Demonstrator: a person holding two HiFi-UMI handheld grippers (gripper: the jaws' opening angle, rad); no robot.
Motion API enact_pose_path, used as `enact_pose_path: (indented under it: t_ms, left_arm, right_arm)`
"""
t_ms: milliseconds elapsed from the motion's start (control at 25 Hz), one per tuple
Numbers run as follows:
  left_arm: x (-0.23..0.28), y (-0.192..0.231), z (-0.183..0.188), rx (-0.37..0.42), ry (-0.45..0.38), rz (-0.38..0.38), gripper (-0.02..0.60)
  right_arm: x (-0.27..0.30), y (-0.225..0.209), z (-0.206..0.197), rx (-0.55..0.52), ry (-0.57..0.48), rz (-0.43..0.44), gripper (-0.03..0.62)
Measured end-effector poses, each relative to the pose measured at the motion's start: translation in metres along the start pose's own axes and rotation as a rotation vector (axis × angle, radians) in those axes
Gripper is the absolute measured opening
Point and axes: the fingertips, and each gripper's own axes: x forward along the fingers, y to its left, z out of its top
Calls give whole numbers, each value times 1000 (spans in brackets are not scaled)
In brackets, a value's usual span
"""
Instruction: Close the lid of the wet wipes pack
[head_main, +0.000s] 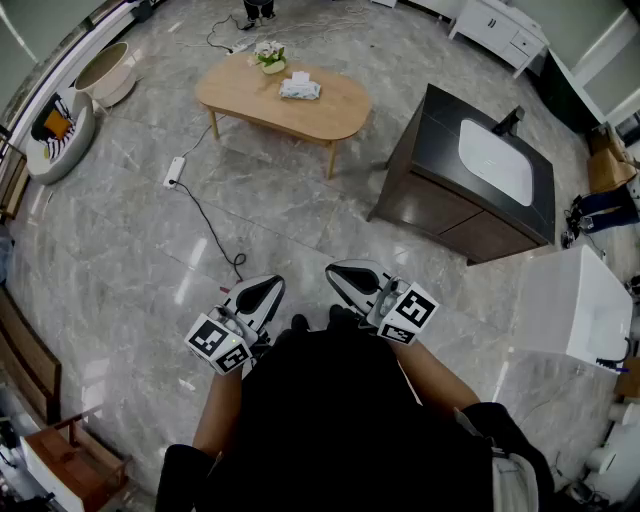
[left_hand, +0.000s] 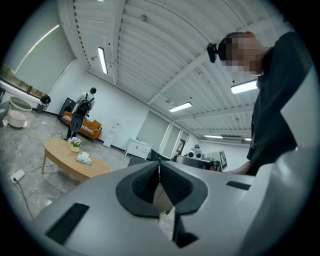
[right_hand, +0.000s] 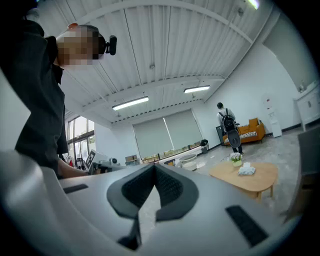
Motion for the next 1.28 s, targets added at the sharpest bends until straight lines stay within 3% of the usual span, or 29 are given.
enact_pose_path:
  t_ms: [480,840,1280]
  left_arm:
    - [23,-9,-16,77,95,-113,17]
    - [24,-9,-21,75,100,-145,17]
    - [51,3,-39,9,123,-164,17]
  right_arm:
    - [-16,1,-8,28,-19,-100,9]
    - [-20,6,-5,21,-51,-114,9]
    - [-23,-16,-22,84,10,-88,9]
